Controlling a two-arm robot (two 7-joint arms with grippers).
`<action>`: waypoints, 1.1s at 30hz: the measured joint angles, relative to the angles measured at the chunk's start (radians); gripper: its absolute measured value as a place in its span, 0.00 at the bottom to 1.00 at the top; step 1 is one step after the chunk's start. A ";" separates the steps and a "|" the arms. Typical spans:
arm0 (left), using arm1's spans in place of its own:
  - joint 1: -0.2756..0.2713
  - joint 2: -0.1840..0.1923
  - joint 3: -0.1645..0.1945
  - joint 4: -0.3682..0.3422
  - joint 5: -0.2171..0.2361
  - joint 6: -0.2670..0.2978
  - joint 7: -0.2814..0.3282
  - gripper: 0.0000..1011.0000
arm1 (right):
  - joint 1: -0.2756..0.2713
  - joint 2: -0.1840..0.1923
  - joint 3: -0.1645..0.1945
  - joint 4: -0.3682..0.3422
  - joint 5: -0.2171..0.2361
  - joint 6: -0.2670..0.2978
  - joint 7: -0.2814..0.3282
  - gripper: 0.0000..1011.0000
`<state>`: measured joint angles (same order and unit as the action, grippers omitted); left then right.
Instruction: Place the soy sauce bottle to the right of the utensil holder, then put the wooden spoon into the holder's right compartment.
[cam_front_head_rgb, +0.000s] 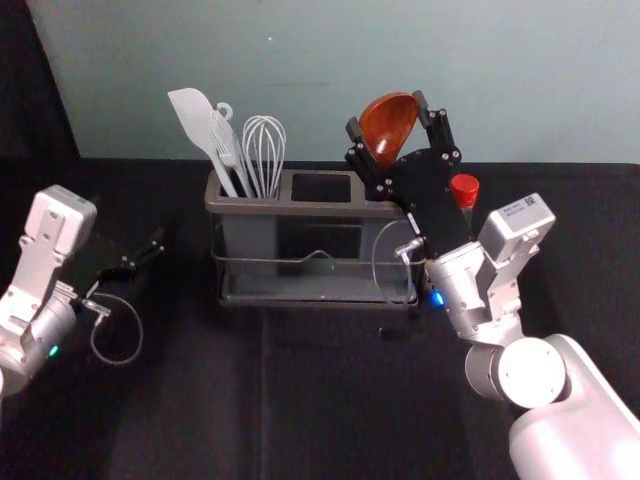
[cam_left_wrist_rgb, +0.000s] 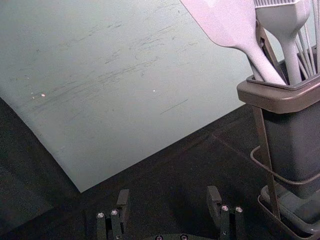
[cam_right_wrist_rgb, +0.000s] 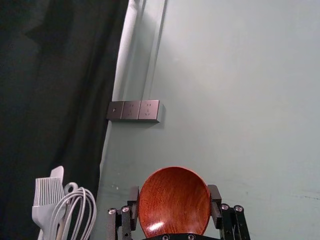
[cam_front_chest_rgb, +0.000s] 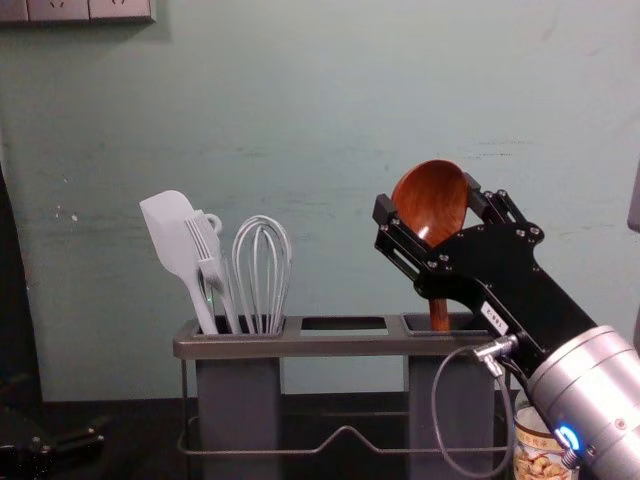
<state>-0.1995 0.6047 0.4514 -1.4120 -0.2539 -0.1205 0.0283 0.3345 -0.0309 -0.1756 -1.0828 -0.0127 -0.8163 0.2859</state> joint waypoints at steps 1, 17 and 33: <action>0.000 0.000 0.000 0.000 0.000 0.000 0.000 0.99 | 0.000 0.000 0.000 0.000 0.000 -0.001 0.001 0.83; 0.000 0.000 0.000 0.000 0.000 0.000 0.000 0.99 | -0.005 -0.006 0.008 -0.009 -0.014 -0.012 -0.006 0.99; 0.000 0.000 0.000 0.000 0.000 0.000 0.000 0.99 | -0.078 0.019 0.005 -0.240 -0.089 0.158 -0.055 0.99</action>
<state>-0.1995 0.6047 0.4514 -1.4120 -0.2539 -0.1205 0.0283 0.2563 -0.0117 -0.1706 -1.3225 -0.1013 -0.6578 0.2307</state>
